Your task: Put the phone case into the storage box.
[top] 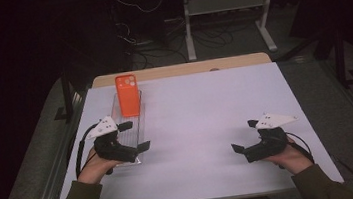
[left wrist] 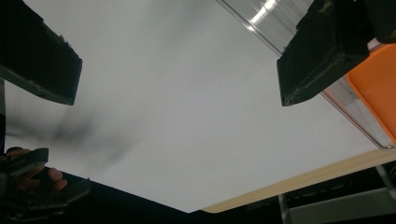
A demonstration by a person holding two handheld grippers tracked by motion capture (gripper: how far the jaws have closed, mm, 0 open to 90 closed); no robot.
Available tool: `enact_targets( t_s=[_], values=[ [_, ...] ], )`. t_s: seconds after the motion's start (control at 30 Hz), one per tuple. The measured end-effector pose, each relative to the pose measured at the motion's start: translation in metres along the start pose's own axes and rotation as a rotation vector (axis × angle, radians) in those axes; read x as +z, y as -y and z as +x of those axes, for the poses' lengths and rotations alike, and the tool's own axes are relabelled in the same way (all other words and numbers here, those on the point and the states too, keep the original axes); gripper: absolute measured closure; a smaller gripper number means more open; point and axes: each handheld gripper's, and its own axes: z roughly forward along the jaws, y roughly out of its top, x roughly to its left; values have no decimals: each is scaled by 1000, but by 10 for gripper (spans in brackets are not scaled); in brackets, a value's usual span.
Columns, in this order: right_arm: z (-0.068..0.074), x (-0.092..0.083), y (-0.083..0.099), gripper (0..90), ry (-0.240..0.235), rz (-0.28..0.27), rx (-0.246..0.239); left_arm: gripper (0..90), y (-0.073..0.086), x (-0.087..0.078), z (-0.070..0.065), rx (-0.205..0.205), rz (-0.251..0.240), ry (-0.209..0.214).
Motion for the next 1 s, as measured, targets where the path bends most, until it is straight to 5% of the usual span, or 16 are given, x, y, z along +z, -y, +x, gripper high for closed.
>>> enact_targets(
  t_s=[0.57,1.0],
  values=[
    [0,-5,-6,0,-22,-23,-13,0,25,-1,-3,-19,37,20],
    [2,-5,-4,0,-24,-19,-15,0,27,-1,-2,-10,36,28]
  ],
)
